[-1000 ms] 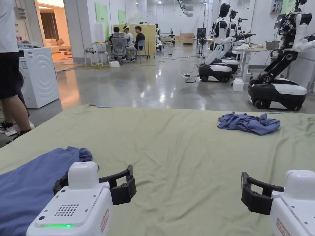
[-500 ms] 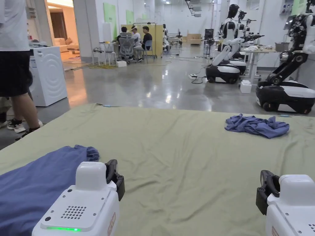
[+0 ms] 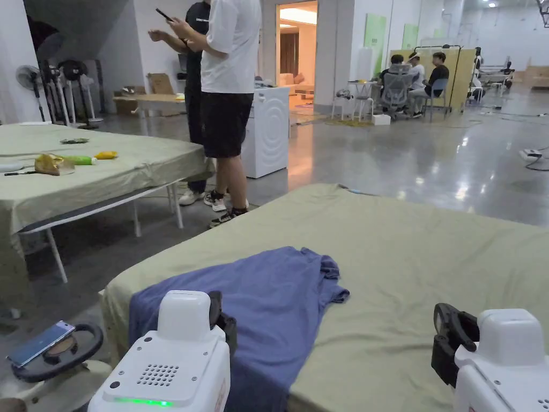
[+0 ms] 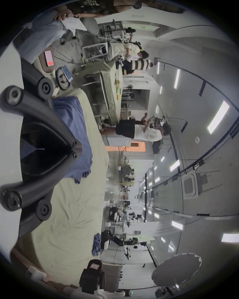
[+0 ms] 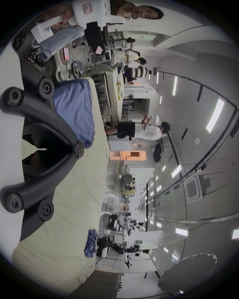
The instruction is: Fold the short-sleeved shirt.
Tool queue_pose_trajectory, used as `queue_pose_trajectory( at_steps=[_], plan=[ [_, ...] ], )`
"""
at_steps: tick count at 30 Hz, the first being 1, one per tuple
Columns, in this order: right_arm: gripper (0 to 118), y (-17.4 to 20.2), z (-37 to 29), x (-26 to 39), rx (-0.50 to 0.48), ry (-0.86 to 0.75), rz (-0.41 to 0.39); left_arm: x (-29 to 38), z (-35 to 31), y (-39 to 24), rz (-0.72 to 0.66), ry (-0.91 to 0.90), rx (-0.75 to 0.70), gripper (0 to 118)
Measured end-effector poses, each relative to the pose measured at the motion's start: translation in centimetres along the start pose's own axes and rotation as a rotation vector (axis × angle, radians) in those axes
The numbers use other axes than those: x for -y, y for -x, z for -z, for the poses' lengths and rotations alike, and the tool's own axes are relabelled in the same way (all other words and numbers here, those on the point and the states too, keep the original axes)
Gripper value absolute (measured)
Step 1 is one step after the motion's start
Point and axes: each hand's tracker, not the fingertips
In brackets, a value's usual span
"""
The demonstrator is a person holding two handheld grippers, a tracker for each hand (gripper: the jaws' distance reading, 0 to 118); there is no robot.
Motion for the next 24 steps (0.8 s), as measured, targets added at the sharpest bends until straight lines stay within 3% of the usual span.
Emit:
queue_pose_trajectory(
  at_steps=[3,6,9,13,15,17,24],
  plan=[
    [2,0.3,1.0,0.2,-0.024,0.02,-0.004,0.7,1.0,0.8,0.019,0.032,-0.01,0],
    [2,-0.3,1.9,0.9,-0.02,0.041,-0.06,1.3,4.4,0.6,0.016,0.105,0.031,0],
    [2,-2.2,3.5,1.7,-0.013,0.067,-0.087,1.4,10.5,-0.6,0.033,0.169,0.091,0],
    [2,-5.5,5.9,3.0,0.013,0.114,-0.097,1.3,23.3,-3.0,-0.008,0.333,0.226,0],
    [2,-7.3,7.3,3.7,0.045,0.148,-0.082,1.8,30.1,-5.1,0.131,0.45,0.219,0],
    [2,-8.9,8.4,4.3,0.046,0.159,-0.059,2.6,35.9,-6.7,0.167,0.525,0.263,0],
    [2,-12.6,10.5,6.8,0.068,0.221,-0.063,3.5,45.8,-11.0,0.172,0.615,0.281,1]
  ],
)
